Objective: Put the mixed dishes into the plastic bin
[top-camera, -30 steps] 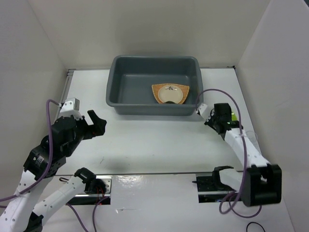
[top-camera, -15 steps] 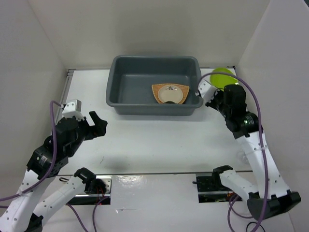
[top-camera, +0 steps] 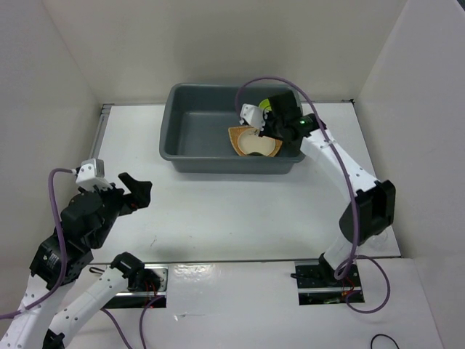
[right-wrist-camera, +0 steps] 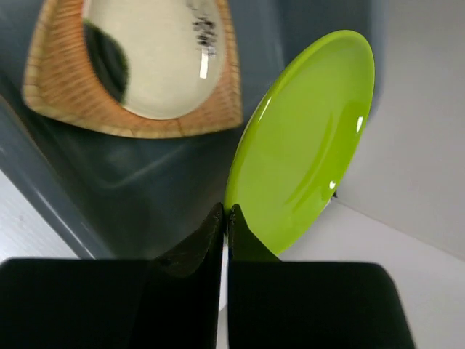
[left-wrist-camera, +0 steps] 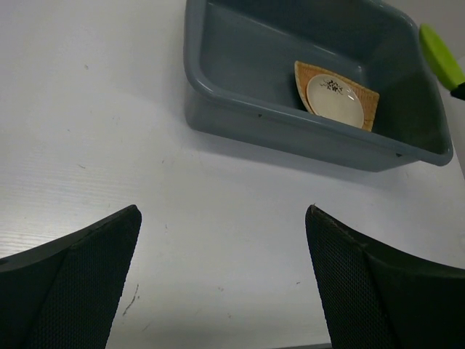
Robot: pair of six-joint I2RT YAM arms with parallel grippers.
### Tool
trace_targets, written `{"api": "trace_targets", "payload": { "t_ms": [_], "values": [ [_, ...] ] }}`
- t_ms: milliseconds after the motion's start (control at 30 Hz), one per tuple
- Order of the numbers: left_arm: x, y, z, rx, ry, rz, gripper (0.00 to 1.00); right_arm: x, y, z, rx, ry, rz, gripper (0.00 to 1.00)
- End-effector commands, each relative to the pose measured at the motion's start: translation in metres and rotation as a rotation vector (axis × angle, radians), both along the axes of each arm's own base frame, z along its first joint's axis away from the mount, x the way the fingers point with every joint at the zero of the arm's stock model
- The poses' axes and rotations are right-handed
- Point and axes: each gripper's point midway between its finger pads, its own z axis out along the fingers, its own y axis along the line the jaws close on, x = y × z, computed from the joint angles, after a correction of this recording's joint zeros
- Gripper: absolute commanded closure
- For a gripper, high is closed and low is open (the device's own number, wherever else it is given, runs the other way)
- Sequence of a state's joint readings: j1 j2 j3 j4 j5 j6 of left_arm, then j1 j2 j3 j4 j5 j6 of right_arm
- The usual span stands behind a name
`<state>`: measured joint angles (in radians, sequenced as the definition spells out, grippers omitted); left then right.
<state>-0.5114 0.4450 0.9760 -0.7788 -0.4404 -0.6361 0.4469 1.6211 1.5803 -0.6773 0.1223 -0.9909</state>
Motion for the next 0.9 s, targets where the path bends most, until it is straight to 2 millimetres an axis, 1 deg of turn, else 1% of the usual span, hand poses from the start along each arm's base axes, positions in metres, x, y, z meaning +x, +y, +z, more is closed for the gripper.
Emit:
{"api": "trace_targets", "payload": {
  "t_ms": [0, 67, 100, 133, 167, 200, 300, 333, 400, 467, 500, 600, 633, 667, 700, 733, 767, 800, 833, 867],
  "values": [
    [0.008, 0.002, 0.008, -0.019, -0.038, 0.035, 0.00, 0.000, 0.032, -0.002, 0.001, 0.015, 0.069, 1.00],
    [0.010, 0.001, 0.007, -0.013, -0.029, 0.035, 0.00, 0.000, 0.043, -0.015, -0.027, 0.037, 0.094, 1.00],
    [0.010, 0.001, 0.007, -0.013, -0.029, 0.035, 0.00, 0.000, 0.050, -0.032, -0.055, 0.075, 0.114, 1.00],
    [0.010, 0.001, 0.007, -0.013, -0.029, 0.035, 0.00, 0.001, 0.051, -0.040, -0.064, 0.092, 0.114, 1.00],
    [0.010, 0.001, 0.007, -0.013, -0.029, 0.035, 0.00, 0.002, 0.057, -0.045, -0.069, 0.100, 0.123, 1.00],
    [0.011, 0.002, 0.007, -0.011, -0.031, 0.045, 0.00, 0.004, 0.060, -0.060, -0.079, 0.137, 0.132, 1.00],
    [0.010, 0.003, 0.005, -0.015, -0.022, 0.048, 0.00, 0.009, 0.071, -0.071, -0.067, 0.161, 0.135, 1.00],
    [0.010, 0.003, 0.005, -0.015, -0.022, 0.048, 0.00, 0.010, 0.072, -0.081, -0.079, 0.184, 0.135, 1.00],
    [0.010, 0.004, 0.005, -0.012, -0.024, 0.056, 0.00, 0.011, 0.073, -0.092, -0.091, 0.206, 0.135, 1.00],
    [0.010, 0.004, 0.005, -0.012, -0.024, 0.056, 0.00, 0.007, 0.070, -0.111, -0.106, 0.247, 0.127, 1.00],
    [0.010, 0.004, 0.005, -0.012, -0.024, 0.056, 0.00, 0.001, 0.067, -0.122, -0.120, 0.274, 0.127, 1.00],
    [0.010, 0.006, 0.005, -0.018, -0.025, 0.069, 0.00, -0.006, 0.062, -0.135, -0.131, 0.294, 0.126, 1.00],
    [0.010, 0.006, 0.005, -0.018, -0.025, 0.069, 0.00, -0.009, 0.059, -0.139, -0.129, 0.292, 0.110, 0.93],
    [0.010, 0.006, 0.005, -0.018, -0.025, 0.069, 0.00, -0.012, 0.057, -0.139, -0.130, 0.295, 0.110, 0.84],
    [0.010, 0.006, 0.005, -0.018, -0.025, 0.069, 0.00, -0.014, 0.056, -0.145, -0.134, 0.302, 0.109, 0.74],
    [0.010, 0.006, 0.005, -0.018, -0.025, 0.069, 0.00, -0.012, 0.057, -0.139, -0.123, 0.283, 0.110, 0.62],
    [0.010, 0.006, 0.005, -0.018, -0.025, 0.069, 0.00, -0.012, 0.057, -0.134, -0.118, 0.274, 0.110, 0.56],
    [0.011, 0.007, 0.005, -0.016, -0.026, 0.078, 0.00, -0.012, 0.057, -0.134, -0.118, 0.274, 0.110, 0.50],
    [0.011, 0.007, 0.005, -0.016, -0.026, 0.078, 0.00, -0.010, 0.059, -0.123, -0.098, 0.252, 0.103, 0.46],
    [0.011, 0.007, 0.005, -0.016, -0.026, 0.078, 0.00, -0.008, 0.062, -0.111, -0.070, 0.230, 0.104, 0.39]
  ]
}}
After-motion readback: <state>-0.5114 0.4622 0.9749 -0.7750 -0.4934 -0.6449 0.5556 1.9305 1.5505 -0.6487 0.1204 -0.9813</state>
